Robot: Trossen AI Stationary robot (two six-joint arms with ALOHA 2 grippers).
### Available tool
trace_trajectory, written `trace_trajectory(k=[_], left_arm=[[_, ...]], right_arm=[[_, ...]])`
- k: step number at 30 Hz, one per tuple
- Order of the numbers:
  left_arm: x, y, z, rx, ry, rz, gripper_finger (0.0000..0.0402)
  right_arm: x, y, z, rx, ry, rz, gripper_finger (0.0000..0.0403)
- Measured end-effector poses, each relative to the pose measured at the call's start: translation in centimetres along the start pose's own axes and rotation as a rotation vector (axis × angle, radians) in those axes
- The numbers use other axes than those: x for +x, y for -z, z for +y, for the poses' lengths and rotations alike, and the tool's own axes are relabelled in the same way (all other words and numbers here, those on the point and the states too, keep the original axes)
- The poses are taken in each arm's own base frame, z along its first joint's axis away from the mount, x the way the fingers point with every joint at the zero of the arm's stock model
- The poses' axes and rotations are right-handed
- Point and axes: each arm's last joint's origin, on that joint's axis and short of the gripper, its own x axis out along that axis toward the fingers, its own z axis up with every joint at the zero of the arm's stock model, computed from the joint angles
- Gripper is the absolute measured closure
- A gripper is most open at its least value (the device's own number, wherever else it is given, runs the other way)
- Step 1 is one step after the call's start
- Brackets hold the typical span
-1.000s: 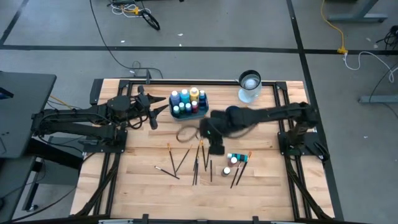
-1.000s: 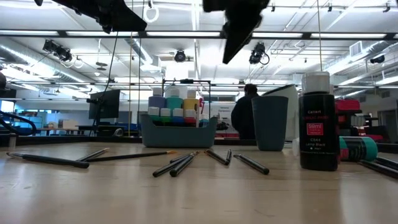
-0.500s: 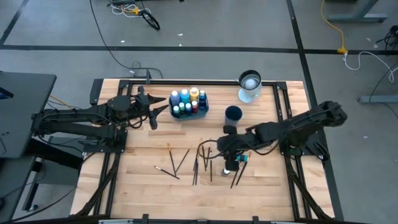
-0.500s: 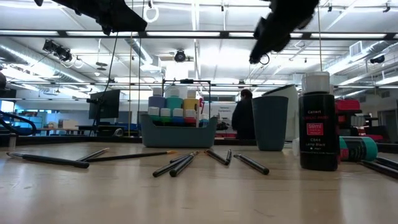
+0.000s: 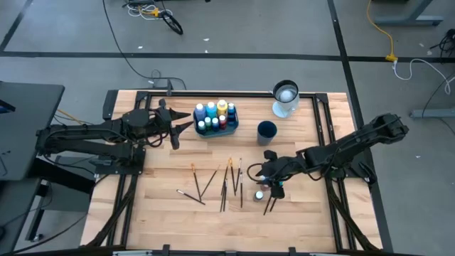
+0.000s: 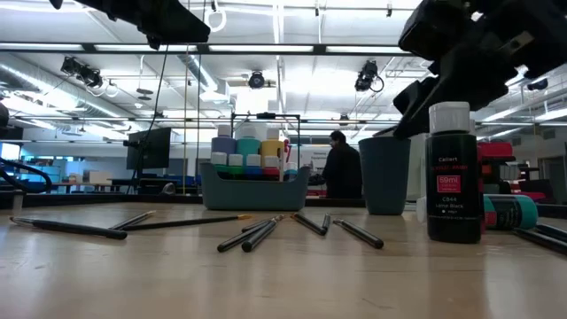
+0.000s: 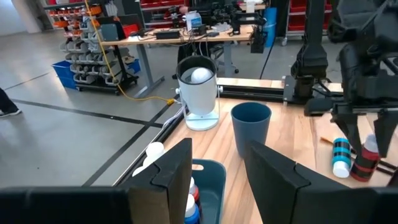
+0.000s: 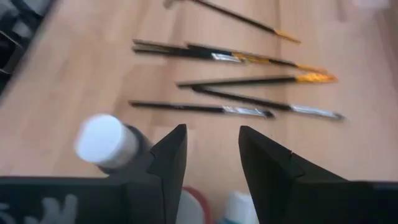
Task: Pick & Place Paint Supplies
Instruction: Put the red paint bottle into the blue bin
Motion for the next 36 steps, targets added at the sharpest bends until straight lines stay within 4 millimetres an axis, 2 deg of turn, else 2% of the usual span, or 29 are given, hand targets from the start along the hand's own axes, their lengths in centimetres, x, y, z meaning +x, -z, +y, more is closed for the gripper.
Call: trace_trajectory(k=[4, 21, 26, 31, 36], left_arm=[[0.0, -0.1, 0.0, -0.015, -0.002, -0.008, 0.0248], [0.0, -0.2, 0.0, -0.017, 0.004, -0.019, 0.0248], [0.0, -0.2, -0.1, -0.013, 0.025, -0.019, 0.0248], [0.0, -0.2, -0.1, 0.021, 0.024, -0.02, 0.0248], [0.0, -0.2, -0.1, 0.089, 0.024, -0.021, 0.0248]], right_arm=[[0.2, 0.8, 0.1, 0.0, -0.074, -0.047, 0.0255], [0.2, 0.9, 0.3, -0.067, -0.148, -0.048, 0.0255], [0.3, 2.6, 0.0, -0.062, -0.14, -0.013, 0.0255], [0.4, 3.6, -0.3, -0.046, -0.126, -0.088, 0.0255], [0.3, 3.4, -0.3, -0.097, -0.109, -0.15, 0.0255]])
